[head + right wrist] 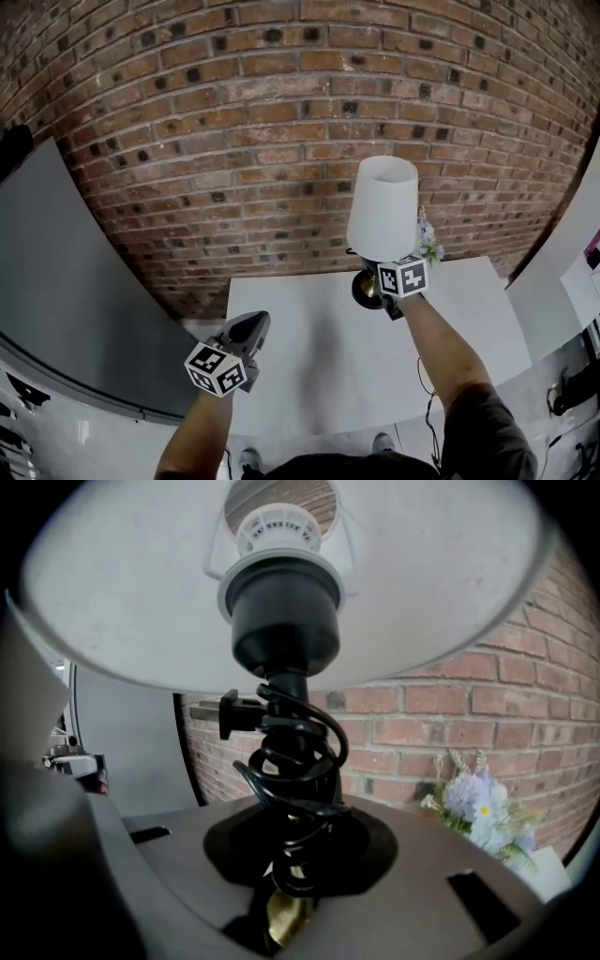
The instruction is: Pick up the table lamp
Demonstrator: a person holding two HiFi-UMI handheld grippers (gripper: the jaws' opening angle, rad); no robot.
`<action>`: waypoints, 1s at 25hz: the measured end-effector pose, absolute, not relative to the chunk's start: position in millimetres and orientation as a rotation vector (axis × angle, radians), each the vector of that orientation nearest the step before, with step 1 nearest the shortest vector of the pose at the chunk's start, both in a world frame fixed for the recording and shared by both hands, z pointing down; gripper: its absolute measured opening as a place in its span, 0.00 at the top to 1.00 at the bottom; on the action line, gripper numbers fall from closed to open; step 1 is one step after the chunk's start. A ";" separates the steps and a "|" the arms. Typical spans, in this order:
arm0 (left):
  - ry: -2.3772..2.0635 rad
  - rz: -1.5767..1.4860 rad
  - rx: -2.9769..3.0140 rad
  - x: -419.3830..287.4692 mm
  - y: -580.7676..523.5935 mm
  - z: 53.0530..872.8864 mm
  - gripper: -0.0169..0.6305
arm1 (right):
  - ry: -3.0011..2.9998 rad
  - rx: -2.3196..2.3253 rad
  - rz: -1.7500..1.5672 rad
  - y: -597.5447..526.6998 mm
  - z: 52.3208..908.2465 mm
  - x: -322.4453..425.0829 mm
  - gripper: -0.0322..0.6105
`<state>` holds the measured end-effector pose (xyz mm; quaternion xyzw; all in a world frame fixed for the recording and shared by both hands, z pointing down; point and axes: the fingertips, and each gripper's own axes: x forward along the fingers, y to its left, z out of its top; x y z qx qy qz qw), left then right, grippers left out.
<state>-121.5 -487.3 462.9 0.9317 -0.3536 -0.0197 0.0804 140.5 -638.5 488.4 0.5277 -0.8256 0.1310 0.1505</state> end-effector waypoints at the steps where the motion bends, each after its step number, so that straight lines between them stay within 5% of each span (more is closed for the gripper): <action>1: -1.061 -0.056 2.792 -123.2 -488.4 456.1 0.97 | -2.375 1.516 0.380 -637.0 479.4 139.3 0.83; 25: -1.060 -0.042 2.852 -153.7 -491.7 304.5 0.97 | -2.475 1.509 0.294 -585.1 282.4 115.7 0.83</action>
